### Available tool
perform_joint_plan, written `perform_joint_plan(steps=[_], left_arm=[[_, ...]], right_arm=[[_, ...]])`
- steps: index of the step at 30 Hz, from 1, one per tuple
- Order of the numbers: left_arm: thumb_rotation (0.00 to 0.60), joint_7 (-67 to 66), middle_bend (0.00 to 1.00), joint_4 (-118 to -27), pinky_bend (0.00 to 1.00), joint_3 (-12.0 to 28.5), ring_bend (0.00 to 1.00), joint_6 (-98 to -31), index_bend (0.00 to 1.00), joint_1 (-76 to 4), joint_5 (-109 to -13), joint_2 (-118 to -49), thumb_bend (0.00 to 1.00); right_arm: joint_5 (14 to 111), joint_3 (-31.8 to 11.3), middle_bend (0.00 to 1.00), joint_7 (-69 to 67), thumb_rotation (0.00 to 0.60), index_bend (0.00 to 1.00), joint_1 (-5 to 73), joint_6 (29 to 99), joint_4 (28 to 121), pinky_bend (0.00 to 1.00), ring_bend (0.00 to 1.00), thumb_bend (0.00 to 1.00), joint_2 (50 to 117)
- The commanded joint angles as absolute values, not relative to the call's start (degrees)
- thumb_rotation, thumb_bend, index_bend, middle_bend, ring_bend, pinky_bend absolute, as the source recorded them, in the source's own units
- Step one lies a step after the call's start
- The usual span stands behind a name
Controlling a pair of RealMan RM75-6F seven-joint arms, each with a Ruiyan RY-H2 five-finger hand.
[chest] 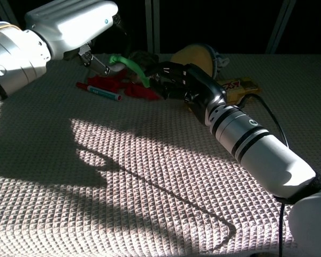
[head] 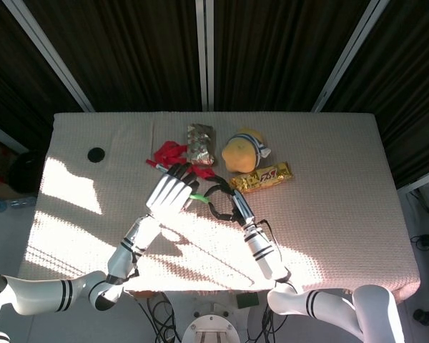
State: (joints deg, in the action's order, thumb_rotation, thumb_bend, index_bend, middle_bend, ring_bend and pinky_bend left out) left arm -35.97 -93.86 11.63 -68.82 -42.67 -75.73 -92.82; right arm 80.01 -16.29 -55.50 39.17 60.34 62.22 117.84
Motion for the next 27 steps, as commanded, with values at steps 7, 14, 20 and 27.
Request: perform_joint_plan(steps=[7, 14, 20, 27], left_arm=[[0.600, -36.2, 0.39, -93.6, 0.25, 11.3, 0.21, -68.5, 0.61, -42.9, -75.8, -92.9, 0.37], [0.600, -36.6, 0.39, -93.2, 0.25, 11.2, 0.21, -68.3, 0.61, -43.2, -76.1, -93.1, 0.37], [0.600, -36.3, 0.39, -93.1, 0.25, 11.1, 0.21, -68.4, 0.61, -43.1, -76.1, -93.2, 0.37], [0.600, -36.0, 0.39, -93.0, 0.25, 11.0, 0.21, -68.6, 0.61, -43.0, -76.1, -93.2, 0.37]], right_arm=[[80.0, -16.2, 0.14, -55.3, 0.600, 0.48, 39.5, 59.9, 62.0, 0.00, 0.00, 0.45, 118.0], [80.0, -16.0, 0.14, -55.1, 0.600, 0.48, 39.5, 59.7, 62.0, 0.00, 0.00, 0.45, 117.9], [79.7, -16.1, 0.14, -54.8, 0.600, 0.48, 39.5, 59.8, 61.8, 0.00, 0.00, 0.46, 118.2], [79.4, -16.5, 0.16, -54.2, 0.600, 0.55, 39.4, 60.3, 61.8, 0.00, 0.00, 0.48, 118.5]])
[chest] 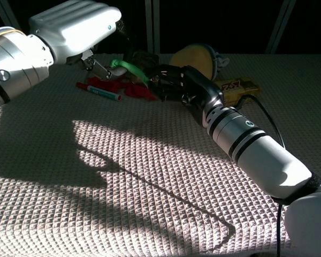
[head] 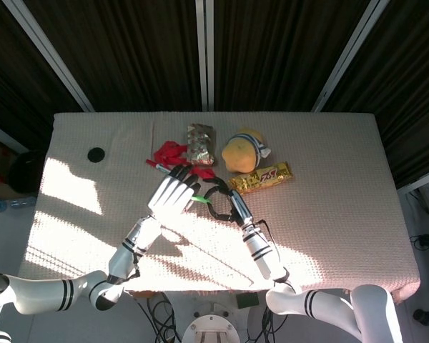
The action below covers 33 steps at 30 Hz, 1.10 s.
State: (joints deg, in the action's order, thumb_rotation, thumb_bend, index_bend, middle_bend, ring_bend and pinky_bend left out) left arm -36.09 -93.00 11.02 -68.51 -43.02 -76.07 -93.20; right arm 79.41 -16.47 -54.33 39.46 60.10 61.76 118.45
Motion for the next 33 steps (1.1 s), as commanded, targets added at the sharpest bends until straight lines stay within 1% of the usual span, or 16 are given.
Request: perform_joint_plan(steps=[1, 8, 18, 26, 33], left_arm=[[0.600, -36.0, 0.39, -93.0, 0.25, 11.0, 0.21, -68.6, 0.61, -43.0, -76.2, -93.3, 0.37], [0.600, -35.6, 0.39, -92.8, 0.25, 11.1, 0.21, -69.1, 0.61, -42.9, -76.7, -93.4, 0.37], [0.600, -34.5, 0.39, -92.0, 0.25, 10.9, 0.21, -71.1, 0.61, -42.2, -78.3, -94.2, 0.37], [0.600, -32.3, 0.39, -90.8, 0.25, 11.1, 0.21, -73.6, 0.61, -41.6, -81.3, -94.8, 0.37], [0.600, -30.1, 0.40, -89.7, 0.25, 11.0, 0.21, -76.5, 0.61, -40.6, -84.2, -94.6, 0.37]], right_arm=[[79.5, -16.5, 0.17, -54.1, 0.600, 0.56, 39.4, 60.4, 61.9, 0.00, 0.00, 0.48, 118.5], [79.5, -16.3, 0.17, -52.6, 0.600, 0.57, 38.9, 61.0, 62.8, 0.00, 0.00, 0.48, 118.0], [78.8, -17.1, 0.17, -44.7, 0.600, 0.57, 37.3, 65.1, 64.9, 0.00, 0.00, 0.48, 117.8], [78.6, -17.7, 0.16, -37.2, 0.600, 0.57, 35.8, 68.6, 68.4, 0.00, 0.00, 0.49, 116.4], [78.7, -18.1, 0.16, -33.4, 0.600, 0.58, 34.5, 71.0, 71.5, 0.00, 0.00, 0.49, 114.6]])
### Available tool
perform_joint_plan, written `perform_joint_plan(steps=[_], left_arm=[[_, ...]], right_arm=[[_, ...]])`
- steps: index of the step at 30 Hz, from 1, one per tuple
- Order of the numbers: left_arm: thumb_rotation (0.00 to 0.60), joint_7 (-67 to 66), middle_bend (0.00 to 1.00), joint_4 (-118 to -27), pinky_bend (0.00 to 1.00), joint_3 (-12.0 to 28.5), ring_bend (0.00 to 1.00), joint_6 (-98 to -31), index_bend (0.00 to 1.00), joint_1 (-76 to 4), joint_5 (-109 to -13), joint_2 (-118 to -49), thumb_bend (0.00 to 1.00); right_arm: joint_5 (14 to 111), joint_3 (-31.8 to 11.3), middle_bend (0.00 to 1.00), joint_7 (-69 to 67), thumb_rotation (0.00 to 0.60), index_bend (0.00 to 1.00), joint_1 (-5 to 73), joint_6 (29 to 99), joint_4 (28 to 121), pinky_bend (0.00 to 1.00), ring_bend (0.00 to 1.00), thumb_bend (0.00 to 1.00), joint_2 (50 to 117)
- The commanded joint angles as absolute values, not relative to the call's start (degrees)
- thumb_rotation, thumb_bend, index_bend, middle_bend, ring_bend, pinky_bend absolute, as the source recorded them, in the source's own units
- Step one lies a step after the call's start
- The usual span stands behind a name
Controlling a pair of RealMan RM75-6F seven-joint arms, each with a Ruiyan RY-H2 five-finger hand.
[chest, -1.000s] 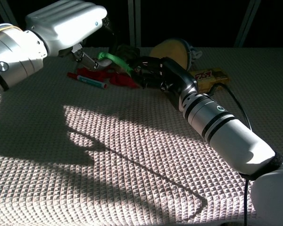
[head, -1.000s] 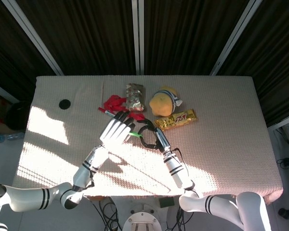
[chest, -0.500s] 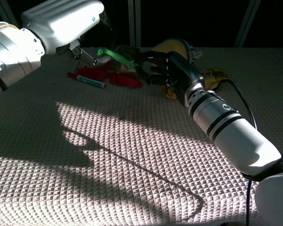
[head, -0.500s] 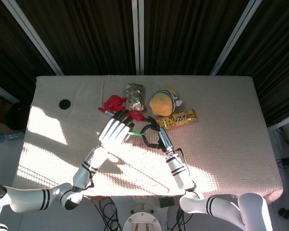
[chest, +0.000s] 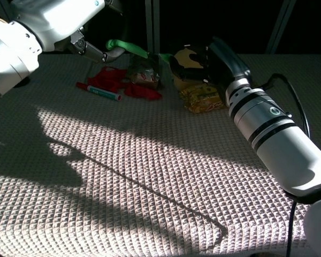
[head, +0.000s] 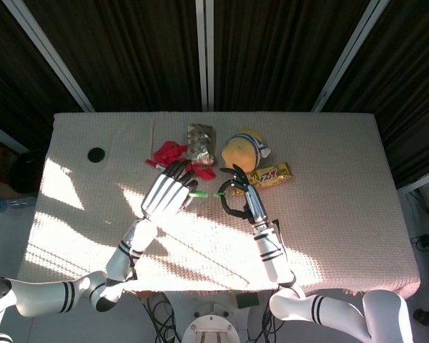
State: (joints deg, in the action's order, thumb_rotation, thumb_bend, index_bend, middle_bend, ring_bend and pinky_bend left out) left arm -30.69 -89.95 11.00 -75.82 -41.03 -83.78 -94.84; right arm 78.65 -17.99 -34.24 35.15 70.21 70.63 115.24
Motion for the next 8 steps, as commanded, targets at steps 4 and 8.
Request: perform_joint_plan(steps=[4, 8], left_arm=[[0.600, -29.1, 0.40, -89.6, 0.25, 11.0, 0.21, -78.3, 0.61, -39.1, -84.7, -93.3, 0.37], [0.600, -27.7, 0.40, -89.6, 0.25, 10.8, 0.21, -79.9, 0.61, -37.1, -84.2, -91.3, 0.37]], right_arm=[[78.6, -18.3, 0.16, -32.6, 0.600, 0.58, 33.2, 72.6, 73.2, 0.00, 0.00, 0.50, 113.1], [78.2, -18.6, 0.16, -32.1, 0.600, 0.58, 32.0, 73.6, 75.0, 0.00, 0.00, 0.50, 111.2]])
